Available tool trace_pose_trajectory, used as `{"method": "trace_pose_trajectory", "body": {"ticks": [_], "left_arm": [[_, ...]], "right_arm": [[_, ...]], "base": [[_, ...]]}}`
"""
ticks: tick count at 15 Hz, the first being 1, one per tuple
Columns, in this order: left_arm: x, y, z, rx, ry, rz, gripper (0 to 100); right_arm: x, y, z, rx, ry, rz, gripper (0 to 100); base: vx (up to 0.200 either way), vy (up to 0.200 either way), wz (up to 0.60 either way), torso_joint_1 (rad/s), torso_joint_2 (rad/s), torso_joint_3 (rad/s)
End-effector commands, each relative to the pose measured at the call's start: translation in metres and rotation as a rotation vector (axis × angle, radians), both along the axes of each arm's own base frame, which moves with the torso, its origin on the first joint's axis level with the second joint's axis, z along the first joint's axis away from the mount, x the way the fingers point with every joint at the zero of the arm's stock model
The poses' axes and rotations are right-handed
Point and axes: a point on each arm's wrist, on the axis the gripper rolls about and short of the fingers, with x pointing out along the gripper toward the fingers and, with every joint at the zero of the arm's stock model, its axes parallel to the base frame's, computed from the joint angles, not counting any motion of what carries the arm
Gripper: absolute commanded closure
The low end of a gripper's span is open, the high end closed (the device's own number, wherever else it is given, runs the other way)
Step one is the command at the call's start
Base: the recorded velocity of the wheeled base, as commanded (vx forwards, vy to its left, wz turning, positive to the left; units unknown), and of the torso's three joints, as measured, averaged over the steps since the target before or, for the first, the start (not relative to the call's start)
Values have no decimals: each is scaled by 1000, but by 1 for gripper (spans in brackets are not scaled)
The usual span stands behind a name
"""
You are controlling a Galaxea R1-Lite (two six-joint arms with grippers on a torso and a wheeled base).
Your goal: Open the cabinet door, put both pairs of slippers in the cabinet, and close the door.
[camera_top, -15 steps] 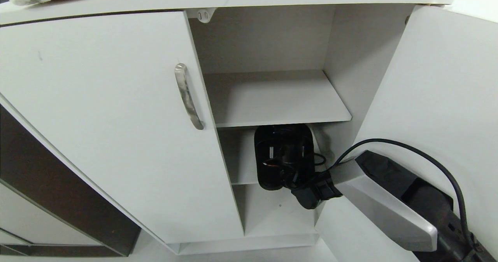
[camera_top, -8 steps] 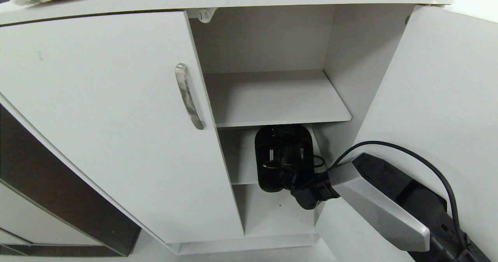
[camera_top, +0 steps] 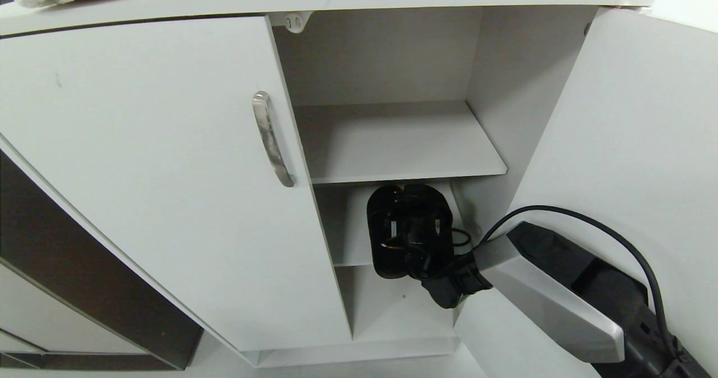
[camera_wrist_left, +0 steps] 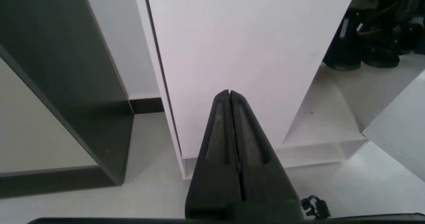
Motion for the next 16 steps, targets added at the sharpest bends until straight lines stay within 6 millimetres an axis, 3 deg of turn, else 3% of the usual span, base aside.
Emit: {"method": "trace_pose_trajectory", "body": {"ticks": [1,4,5,7,11,16], "left_arm": [[0,0,0,0,1,0,100],[0,0,0,0,1,0,100],[0,0,0,-1,1,0,100],[0,0,0,-3,1,0,100],[0,0,0,-3,1,0,100],[0,0,0,-4,1,-2,100]], "right_arm": [[-23,-5,12,5,-9,19,0],[-56,-12,26,15,-22,53,0],[-82,-17,29,6,-11,82,0],[-113,-27,27,-18,15,116,0],[-122,-34,23,-23,20,120,0],[-123,-34,21,-28,26,123,0]], "base": [[0,0,0,0,0,0],[0,0,0,0,0,0],[0,0,0,0,0,0],[0,0,0,0,0,0],[0,0,0,0,0,0],[-200,0,0,-1,0,2]]}}
